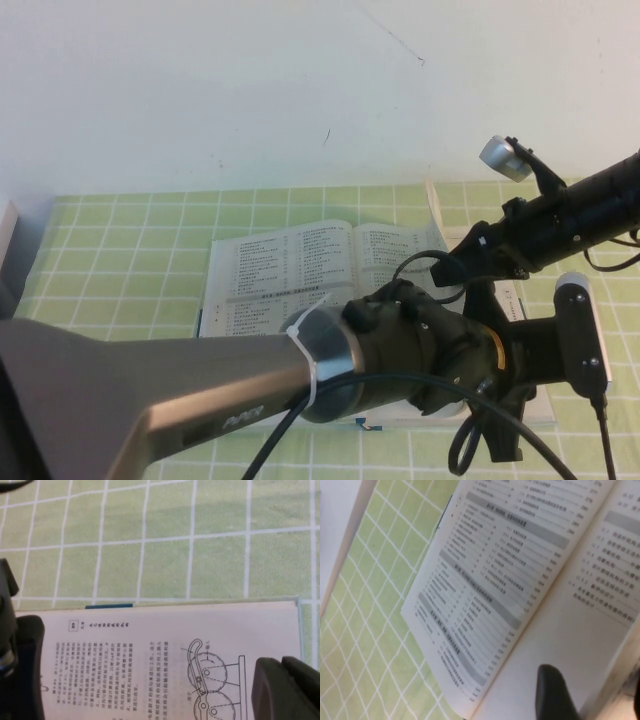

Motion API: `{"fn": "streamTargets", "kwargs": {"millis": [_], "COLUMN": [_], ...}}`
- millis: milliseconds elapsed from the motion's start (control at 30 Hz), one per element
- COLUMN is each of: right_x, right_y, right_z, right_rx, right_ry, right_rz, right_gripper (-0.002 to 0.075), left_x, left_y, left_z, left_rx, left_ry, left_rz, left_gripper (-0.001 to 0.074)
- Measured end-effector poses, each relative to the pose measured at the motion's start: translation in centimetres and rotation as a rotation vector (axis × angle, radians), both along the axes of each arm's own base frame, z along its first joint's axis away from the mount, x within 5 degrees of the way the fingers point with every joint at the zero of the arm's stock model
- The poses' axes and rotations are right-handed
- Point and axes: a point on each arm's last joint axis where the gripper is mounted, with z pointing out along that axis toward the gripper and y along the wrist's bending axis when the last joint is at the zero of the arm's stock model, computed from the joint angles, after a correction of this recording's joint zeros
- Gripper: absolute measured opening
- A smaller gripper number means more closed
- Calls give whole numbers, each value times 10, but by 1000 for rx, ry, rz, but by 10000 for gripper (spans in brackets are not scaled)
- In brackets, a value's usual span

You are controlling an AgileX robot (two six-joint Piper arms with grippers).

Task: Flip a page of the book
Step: Open the closed book

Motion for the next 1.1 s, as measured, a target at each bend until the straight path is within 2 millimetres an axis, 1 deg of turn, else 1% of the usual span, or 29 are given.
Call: {"fn": "streamTargets", "kwargs": {"millis": [167, 367, 667, 1100], "right_x": [0, 0, 0, 0], "right_y": [0, 0, 0, 0], "right_z": [0, 0, -1, -1], "right_rx": [1, 1, -1, -1], "right_ry": [-9, -13, -24, -26], "right_rz": [11, 14, 22, 24], "right_gripper": [324, 324, 324, 324], "left_x": [5, 12, 16, 16], "left_y": [0, 0, -3, -3], "left_z": [-13, -24, -41, -43], "left_rx": [38, 59, 77, 91], "left_ry": [-10, -37, -68, -66], "left_rz": [46, 102, 126, 142], "left_gripper": [-4, -4, -4, -4]}}
